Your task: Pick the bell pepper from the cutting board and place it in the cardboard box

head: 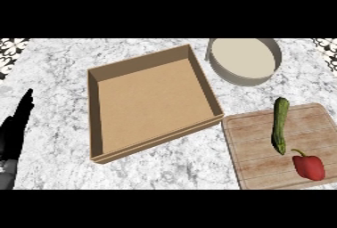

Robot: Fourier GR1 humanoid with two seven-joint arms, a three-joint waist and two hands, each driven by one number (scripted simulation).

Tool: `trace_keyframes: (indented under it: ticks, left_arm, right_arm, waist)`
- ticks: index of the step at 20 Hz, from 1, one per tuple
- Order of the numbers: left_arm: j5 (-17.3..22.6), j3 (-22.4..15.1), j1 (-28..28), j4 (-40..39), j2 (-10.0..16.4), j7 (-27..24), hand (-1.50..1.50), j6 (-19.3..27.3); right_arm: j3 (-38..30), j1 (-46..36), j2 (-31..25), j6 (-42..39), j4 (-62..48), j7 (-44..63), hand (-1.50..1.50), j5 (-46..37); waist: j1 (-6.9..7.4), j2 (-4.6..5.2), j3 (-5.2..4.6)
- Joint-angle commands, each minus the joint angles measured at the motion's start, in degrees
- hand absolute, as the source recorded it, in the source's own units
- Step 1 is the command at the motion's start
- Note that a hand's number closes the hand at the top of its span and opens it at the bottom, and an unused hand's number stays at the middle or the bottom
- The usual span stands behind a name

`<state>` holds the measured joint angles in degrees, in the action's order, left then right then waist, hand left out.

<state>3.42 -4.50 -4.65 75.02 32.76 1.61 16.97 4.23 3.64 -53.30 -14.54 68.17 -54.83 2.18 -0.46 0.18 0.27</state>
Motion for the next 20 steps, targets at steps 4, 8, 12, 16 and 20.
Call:
trace_keyframes:
  ticks: [4,8,12,16,20]
  left_arm:
    - [-0.65,0.32,-1.07,-0.73,0.52,0.12,0.00,-1.54]
    - [-1.00,0.55,-0.85,-1.64,-1.22,-0.32,0.00,-0.94]
    - [-2.41,0.45,0.07,0.18,-0.84,1.21,0.00,-0.35]
    - [-4.05,-0.54,-1.60,2.00,-2.32,3.71,0.00,0.58]
    - [-3.72,2.11,-2.67,-0.35,-1.54,2.73,0.00,-1.97]
  right_arm:
    - [0.32,-2.82,-9.55,5.73,-3.88,-8.03,-1.50,-14.20]
    - [3.91,-5.68,-12.24,4.67,0.73,-0.20,-1.50,-20.25]
    - [7.75,-6.60,-12.86,4.90,5.94,9.06,-1.50,-27.16]
    - [10.76,-9.08,-12.27,2.37,4.28,13.04,-1.50,-33.80]
    - [12.41,-13.11,-8.03,-4.46,8.75,20.85,-1.50,-36.52]
  waist:
    - [0.93,-0.09,-0.22]
    - [0.86,-0.06,-0.35]
    - [0.77,-0.22,-0.38]
    - [1.14,-0.11,-0.27]
    - [0.95,-0.11,-0.29]
